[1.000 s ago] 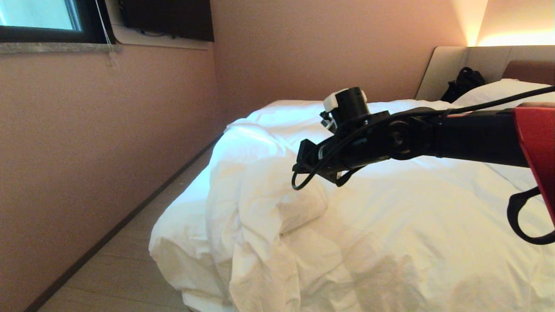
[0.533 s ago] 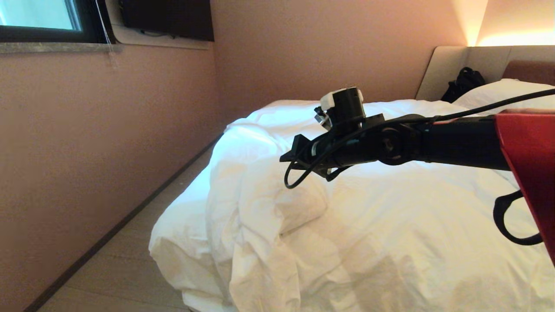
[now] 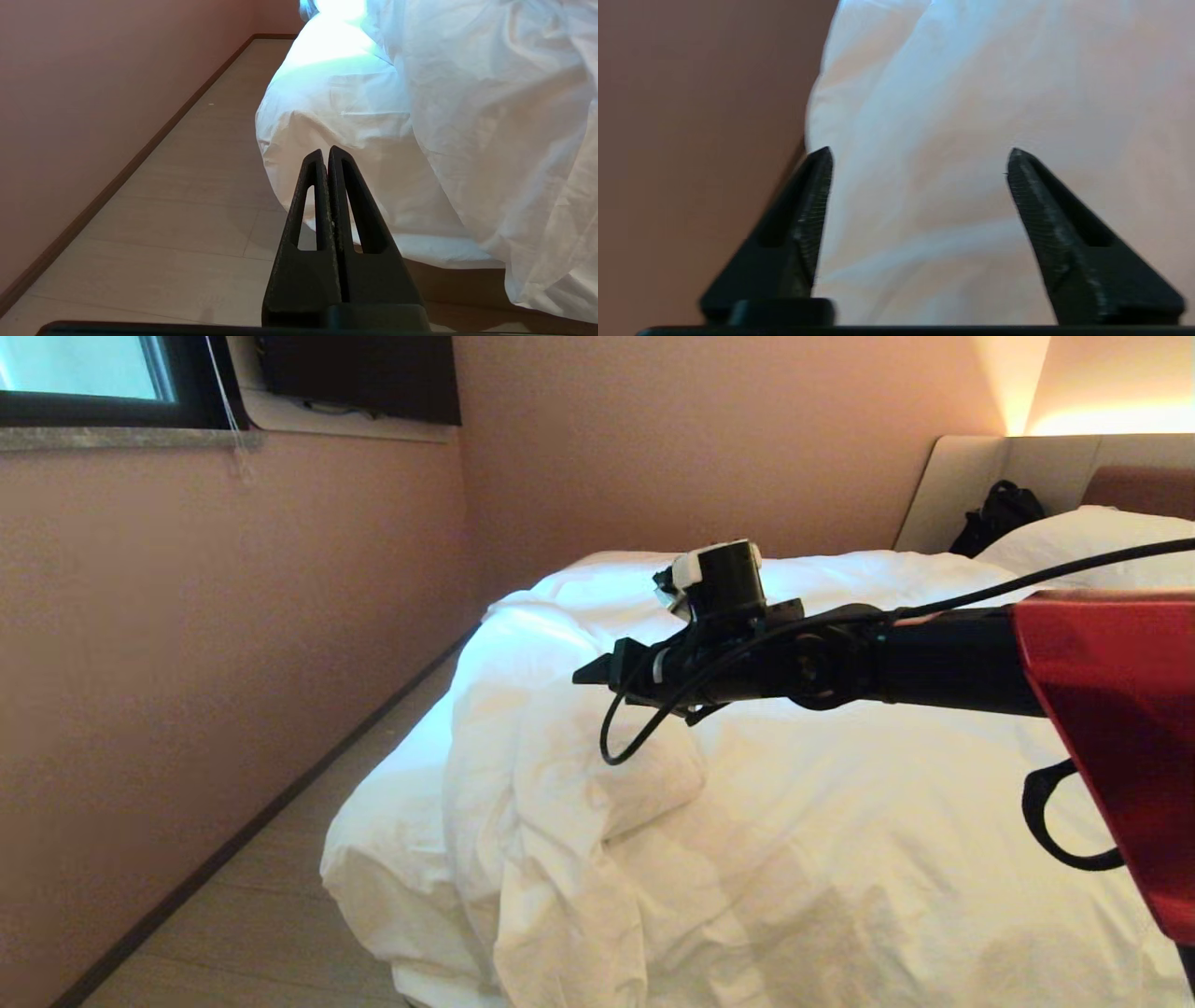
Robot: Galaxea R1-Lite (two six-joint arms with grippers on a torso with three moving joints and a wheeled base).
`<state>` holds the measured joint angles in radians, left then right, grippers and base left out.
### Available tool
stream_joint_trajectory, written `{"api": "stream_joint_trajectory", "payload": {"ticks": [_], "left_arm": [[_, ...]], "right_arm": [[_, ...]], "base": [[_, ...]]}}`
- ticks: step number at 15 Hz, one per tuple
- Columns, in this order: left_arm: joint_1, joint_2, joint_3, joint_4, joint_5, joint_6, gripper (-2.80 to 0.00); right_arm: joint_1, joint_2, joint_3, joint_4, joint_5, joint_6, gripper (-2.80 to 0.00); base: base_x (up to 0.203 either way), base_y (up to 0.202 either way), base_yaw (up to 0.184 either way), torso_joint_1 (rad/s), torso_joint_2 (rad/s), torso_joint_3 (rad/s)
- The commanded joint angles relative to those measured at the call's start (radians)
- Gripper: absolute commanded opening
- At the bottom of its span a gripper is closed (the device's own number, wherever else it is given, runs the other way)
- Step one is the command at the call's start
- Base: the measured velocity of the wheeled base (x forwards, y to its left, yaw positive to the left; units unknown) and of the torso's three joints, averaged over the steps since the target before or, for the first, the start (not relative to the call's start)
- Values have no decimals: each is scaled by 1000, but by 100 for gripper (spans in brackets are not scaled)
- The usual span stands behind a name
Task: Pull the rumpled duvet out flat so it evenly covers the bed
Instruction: Flatten the corners of the folded blanket
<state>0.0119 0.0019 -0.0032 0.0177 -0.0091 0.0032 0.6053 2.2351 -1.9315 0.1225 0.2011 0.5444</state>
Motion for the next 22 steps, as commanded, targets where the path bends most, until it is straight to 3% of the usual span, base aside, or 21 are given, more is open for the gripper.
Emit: {"api": "stream_joint_trajectory", "payload": {"ticks": [1, 6, 15, 18, 19, 22], "left_arm": [[0, 0, 0, -1, 0, 0, -280], [0, 0, 0, 1, 0, 0, -280], [0, 0, 0, 1, 0, 0, -280], [0, 0, 0, 0, 0, 0, -280], [0, 0, 0, 0, 0, 0, -280], [0, 0, 0, -1, 0, 0, -280]], "right_arm": [[7, 29, 0, -18, 0, -61, 0], [16, 104, 0, -49, -63, -186, 0], [56, 229, 0, -47, -81, -227, 0], [62, 266, 0, -37, -143, -241, 0], [62, 267, 0, -37, -143, -239, -280], [62, 264, 0, -40, -143, -239, -280]], "base": [[0, 0, 0, 0, 0, 0], [0, 0, 0, 0, 0, 0], [0, 0, 0, 0, 0, 0], [0, 0, 0, 0, 0, 0], [0, 0, 0, 0, 0, 0], [0, 0, 0, 0, 0, 0]]}}
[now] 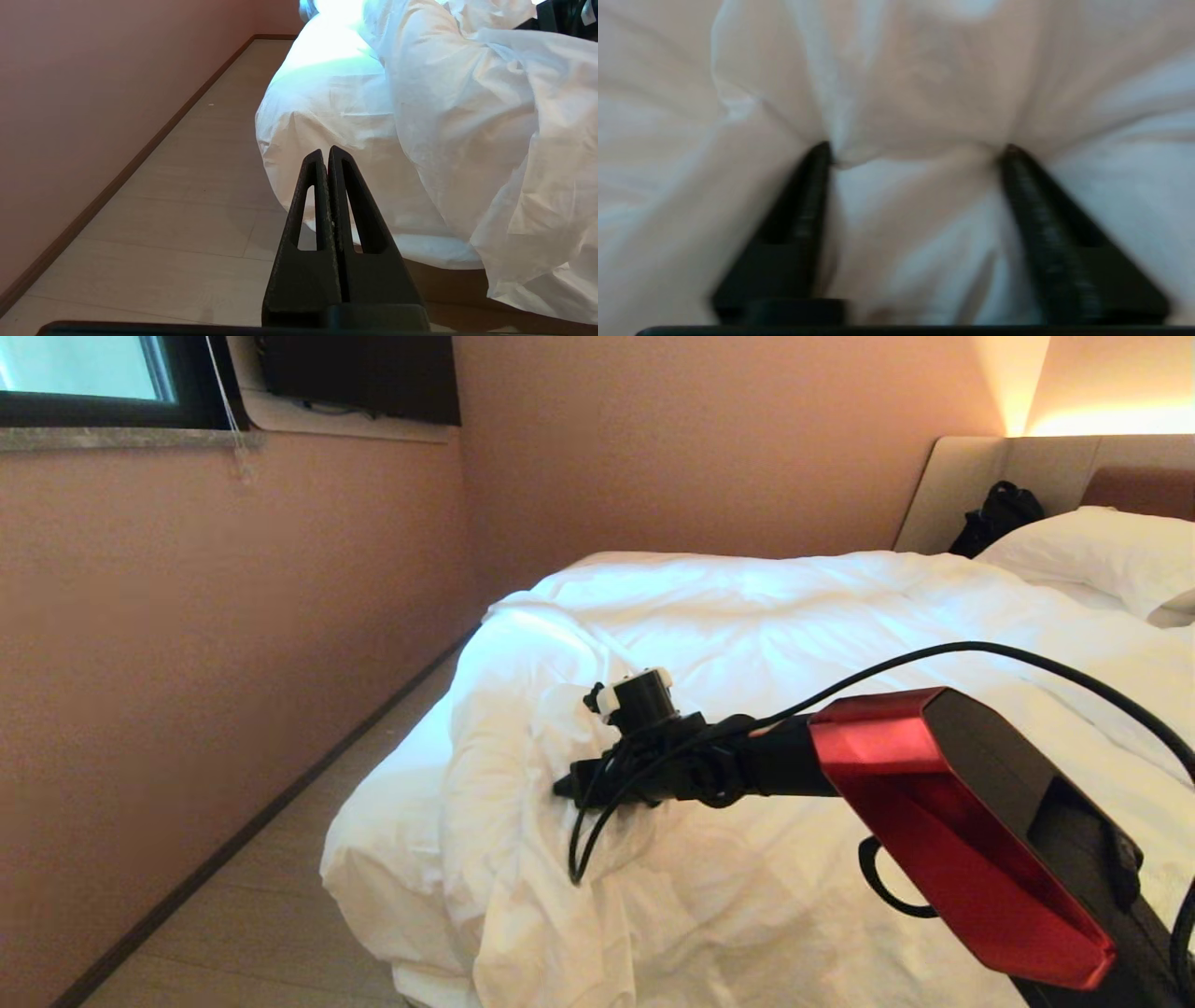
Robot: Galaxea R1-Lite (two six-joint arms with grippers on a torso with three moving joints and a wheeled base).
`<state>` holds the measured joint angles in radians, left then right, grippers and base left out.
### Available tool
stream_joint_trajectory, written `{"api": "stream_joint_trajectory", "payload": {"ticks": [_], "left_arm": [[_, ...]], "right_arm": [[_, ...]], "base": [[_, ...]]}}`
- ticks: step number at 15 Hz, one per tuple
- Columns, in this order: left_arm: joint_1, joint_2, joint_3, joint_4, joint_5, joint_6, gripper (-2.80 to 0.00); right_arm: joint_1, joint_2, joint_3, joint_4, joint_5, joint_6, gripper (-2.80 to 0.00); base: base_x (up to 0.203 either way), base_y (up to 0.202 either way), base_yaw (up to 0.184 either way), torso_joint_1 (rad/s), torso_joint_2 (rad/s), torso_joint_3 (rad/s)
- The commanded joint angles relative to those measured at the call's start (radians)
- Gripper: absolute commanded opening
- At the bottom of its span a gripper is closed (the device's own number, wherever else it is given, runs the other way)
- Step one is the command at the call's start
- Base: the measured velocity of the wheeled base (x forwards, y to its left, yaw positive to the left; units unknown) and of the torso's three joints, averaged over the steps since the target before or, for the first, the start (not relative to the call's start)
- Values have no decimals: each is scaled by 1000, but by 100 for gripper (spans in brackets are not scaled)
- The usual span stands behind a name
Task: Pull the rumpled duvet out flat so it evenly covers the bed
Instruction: Flatten the corners of the folded blanket
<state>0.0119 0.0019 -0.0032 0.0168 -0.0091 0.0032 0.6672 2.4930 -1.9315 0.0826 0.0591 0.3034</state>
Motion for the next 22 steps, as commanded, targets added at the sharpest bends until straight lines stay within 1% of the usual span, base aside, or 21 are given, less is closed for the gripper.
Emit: {"api": "stream_joint_trajectory", "payload": {"ticks": [1, 6, 7, 9, 11, 16, 18, 20, 22], "left_arm": [[0, 0, 0, 0, 0, 0, -280], [0, 0, 0, 0, 0, 0, -280], [0, 0, 0, 0, 0, 0, -280], [0, 0, 0, 1, 0, 0, -280], [0, 0, 0, 1, 0, 0, -280], [0, 0, 0, 0, 0, 0, -280], [0, 0, 0, 0, 0, 0, -280], [0, 0, 0, 0, 0, 0, -280], [0, 0, 0, 2, 0, 0, -280]], "right_arm": [[0, 4, 0, 0, -1, 5, -280], [0, -64, 2, 5, 2, 25, -280], [0, -74, 2, 4, 2, 40, -280], [0, -142, 2, 4, 9, 104, -280], [9, -188, 2, 6, 13, 141, -280], [101, -251, 2, 8, 33, 171, -280], [117, -259, 2, 8, 36, 173, -280], [200, -273, 2, 8, 36, 175, -280], [253, -275, 2, 7, 36, 175, -280]], "base": [[0, 0, 0, 0, 0, 0], [0, 0, 0, 0, 0, 0], [0, 0, 0, 0, 0, 0], [0, 0, 0, 0, 0, 0], [0, 0, 0, 0, 0, 0], [0, 0, 0, 0, 0, 0], [0, 0, 0, 0, 0, 0], [0, 0, 0, 0, 0, 0], [0, 0, 0, 0, 0, 0]]}}
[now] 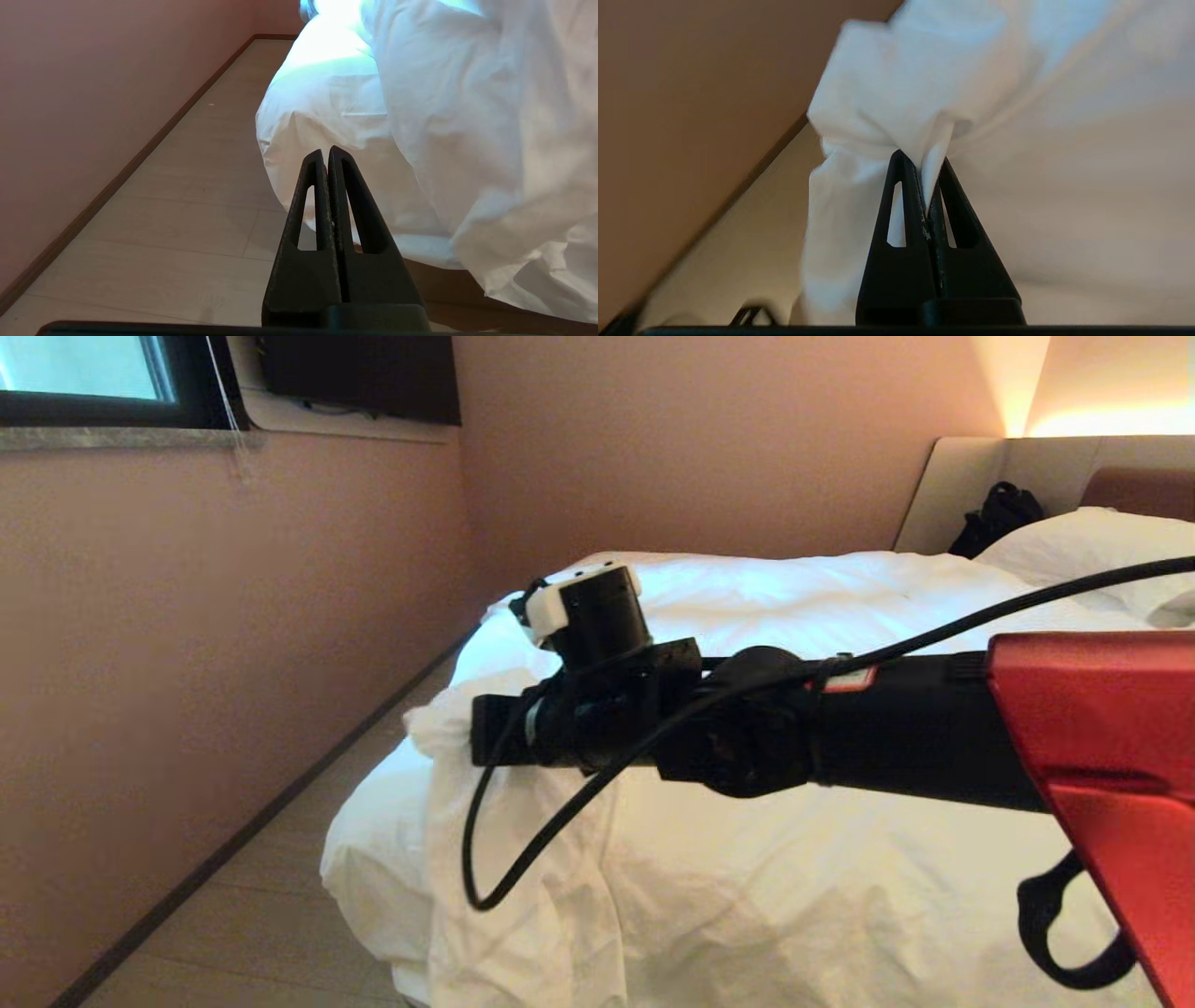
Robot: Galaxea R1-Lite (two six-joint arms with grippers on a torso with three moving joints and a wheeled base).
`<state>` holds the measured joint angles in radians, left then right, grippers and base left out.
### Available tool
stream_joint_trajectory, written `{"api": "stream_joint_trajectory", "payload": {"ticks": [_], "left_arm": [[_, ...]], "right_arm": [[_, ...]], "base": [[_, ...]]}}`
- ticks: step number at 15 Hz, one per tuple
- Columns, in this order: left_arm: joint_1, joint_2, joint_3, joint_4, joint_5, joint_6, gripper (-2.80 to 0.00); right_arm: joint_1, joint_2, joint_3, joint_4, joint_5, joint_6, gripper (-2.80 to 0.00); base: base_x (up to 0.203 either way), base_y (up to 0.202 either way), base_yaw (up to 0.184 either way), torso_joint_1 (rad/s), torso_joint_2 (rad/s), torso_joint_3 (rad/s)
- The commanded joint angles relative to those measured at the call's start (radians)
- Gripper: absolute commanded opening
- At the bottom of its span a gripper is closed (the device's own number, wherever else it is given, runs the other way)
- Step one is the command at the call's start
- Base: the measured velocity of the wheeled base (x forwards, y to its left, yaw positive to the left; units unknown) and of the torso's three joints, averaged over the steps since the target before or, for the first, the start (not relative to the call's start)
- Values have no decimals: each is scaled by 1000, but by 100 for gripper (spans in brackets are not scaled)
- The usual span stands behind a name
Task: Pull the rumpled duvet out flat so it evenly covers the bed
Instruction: Flatten the corners of the folded blanket
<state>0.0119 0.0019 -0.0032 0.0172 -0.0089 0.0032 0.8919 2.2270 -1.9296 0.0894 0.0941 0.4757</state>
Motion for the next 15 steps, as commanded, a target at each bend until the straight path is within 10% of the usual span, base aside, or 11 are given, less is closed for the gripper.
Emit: {"api": "stream_joint_trajectory", "payload": {"ticks": [1, 15], "left_arm": [[0, 0, 0, 1, 0, 0, -280], [0, 0, 0, 0, 0, 0, -280]], "right_arm": [[48, -8, -1, 0, 3, 3, -280], [277, 41, -2, -2, 33, -6, -280]], "base": [[0, 0, 0, 0, 0, 0], [0, 0, 0, 0, 0, 0]]}}
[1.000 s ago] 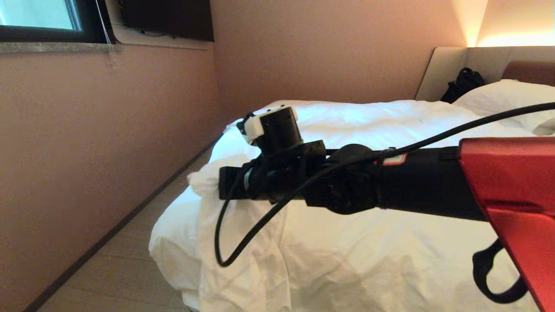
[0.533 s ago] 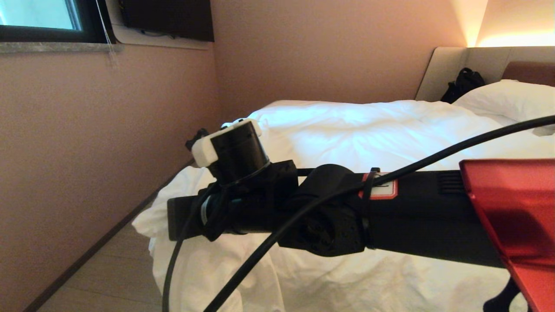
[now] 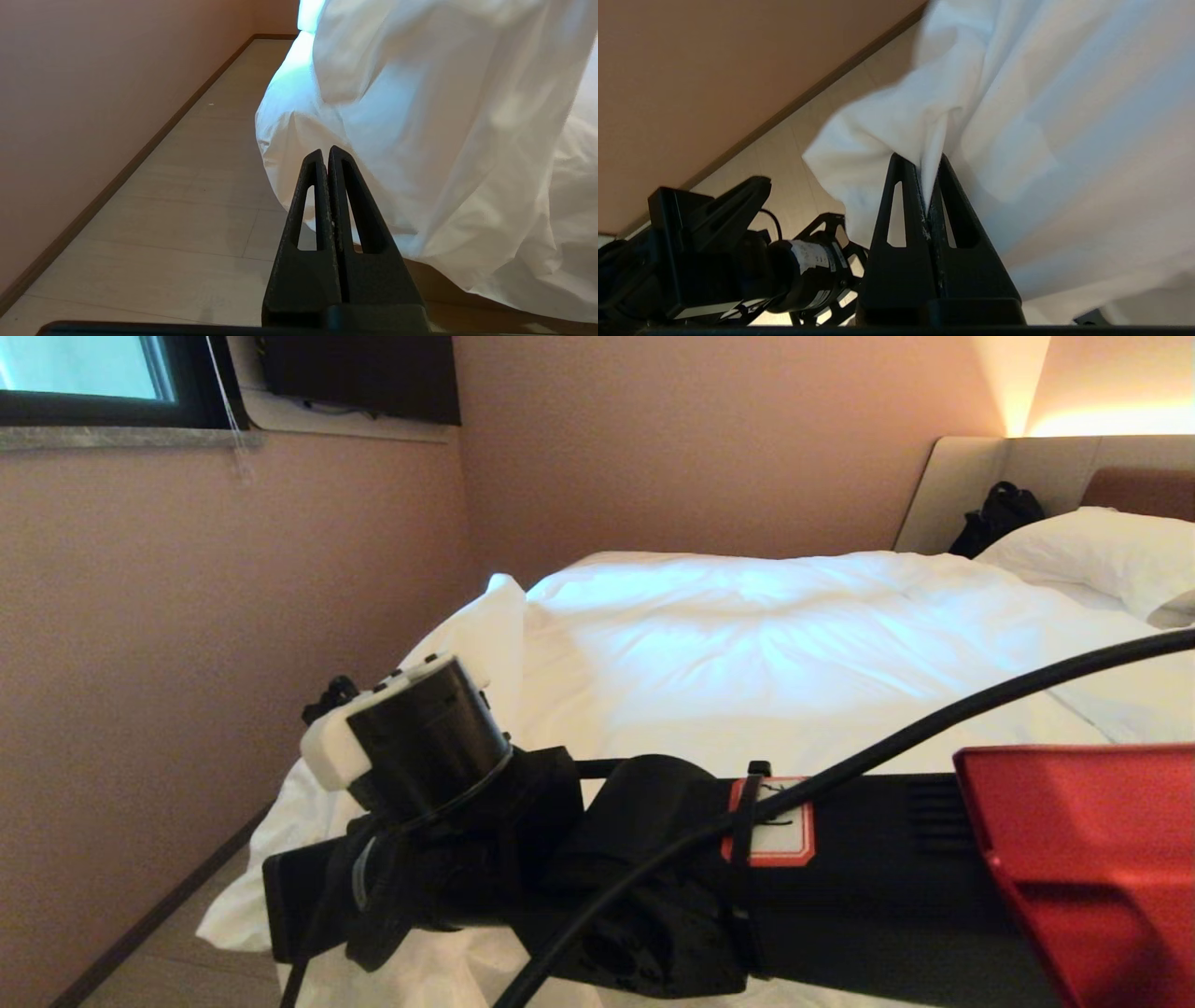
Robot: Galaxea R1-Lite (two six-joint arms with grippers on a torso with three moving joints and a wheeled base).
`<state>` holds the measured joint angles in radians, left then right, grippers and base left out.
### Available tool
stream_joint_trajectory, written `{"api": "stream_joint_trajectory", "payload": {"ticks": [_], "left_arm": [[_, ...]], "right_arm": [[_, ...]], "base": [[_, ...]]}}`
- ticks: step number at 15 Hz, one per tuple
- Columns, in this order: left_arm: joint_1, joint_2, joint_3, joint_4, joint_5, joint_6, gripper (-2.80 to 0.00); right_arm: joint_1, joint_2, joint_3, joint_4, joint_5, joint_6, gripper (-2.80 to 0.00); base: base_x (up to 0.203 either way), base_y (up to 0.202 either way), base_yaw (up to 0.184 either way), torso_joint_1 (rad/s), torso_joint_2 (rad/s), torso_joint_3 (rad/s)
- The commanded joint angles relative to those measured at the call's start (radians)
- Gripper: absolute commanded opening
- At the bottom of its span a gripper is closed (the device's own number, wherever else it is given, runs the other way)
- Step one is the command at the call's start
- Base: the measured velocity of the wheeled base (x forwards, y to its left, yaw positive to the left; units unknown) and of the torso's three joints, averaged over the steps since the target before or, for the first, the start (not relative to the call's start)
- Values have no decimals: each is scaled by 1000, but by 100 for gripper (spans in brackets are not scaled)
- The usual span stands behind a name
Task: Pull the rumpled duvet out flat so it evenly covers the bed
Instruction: Flatten the corners of the folded blanket
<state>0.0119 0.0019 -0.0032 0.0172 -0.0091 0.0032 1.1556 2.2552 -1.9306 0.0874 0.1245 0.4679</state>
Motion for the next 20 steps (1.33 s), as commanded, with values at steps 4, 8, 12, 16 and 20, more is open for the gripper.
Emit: {"api": "stream_joint_trajectory", "payload": {"ticks": [4, 8, 12, 16, 20], "left_arm": [[0, 0, 0, 1, 0, 0, -280], [0, 0, 0, 0, 0, 0, -280], [0, 0, 0, 1, 0, 0, -280], [0, 0, 0, 1, 0, 0, -280], [0, 0, 0, 0, 0, 0, -280]], "right_arm": [[49, 32, -2, -6, 4, 0, -280], [70, 57, -4, -9, 6, -12, -280], [69, 64, -4, -9, 6, -14, -280], [69, 75, -4, -9, 4, -44, 0], [69, 51, -4, -5, 4, -47, 0]], "base": [[0, 0, 0, 0, 0, 0], [0, 0, 0, 0, 0, 0], [0, 0, 0, 0, 0, 0], [0, 0, 0, 0, 0, 0], [0, 0, 0, 0, 0, 0]]}}
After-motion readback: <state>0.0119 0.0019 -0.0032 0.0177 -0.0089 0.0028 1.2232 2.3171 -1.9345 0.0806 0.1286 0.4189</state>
